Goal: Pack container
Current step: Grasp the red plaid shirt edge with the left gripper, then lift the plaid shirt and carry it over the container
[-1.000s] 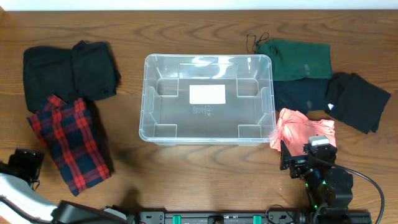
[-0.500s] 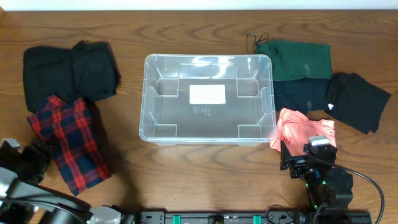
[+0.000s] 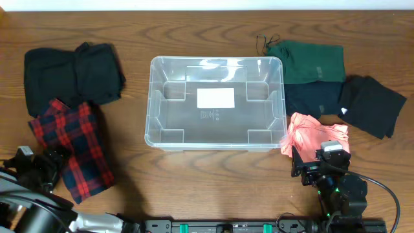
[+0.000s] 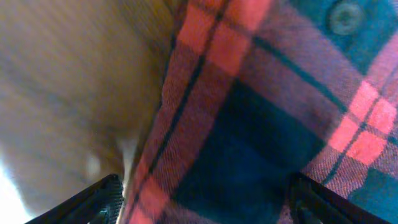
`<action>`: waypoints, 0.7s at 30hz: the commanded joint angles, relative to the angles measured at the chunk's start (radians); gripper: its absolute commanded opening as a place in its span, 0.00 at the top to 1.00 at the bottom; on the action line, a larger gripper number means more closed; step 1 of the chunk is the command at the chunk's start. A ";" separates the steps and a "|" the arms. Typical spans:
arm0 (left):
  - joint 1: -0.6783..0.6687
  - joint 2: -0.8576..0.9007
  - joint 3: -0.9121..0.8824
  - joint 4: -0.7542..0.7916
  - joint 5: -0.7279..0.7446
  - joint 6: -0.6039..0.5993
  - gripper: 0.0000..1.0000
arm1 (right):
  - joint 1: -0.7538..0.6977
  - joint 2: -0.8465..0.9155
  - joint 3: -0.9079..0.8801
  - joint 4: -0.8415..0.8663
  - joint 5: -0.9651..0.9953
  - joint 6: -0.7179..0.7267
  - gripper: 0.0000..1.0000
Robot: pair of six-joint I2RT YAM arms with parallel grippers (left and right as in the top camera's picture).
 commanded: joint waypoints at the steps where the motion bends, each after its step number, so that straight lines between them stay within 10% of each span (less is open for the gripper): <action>1: 0.003 0.065 -0.008 0.002 0.024 0.020 0.16 | -0.008 -0.006 -0.003 -0.001 -0.008 0.013 0.01; 11: -0.029 0.120 -0.007 0.013 0.205 0.076 0.29 | -0.008 -0.006 -0.003 -0.001 -0.008 0.013 0.01; 21: -0.042 0.095 0.031 -0.092 0.370 0.076 0.81 | -0.008 -0.006 -0.003 -0.001 -0.008 0.013 0.01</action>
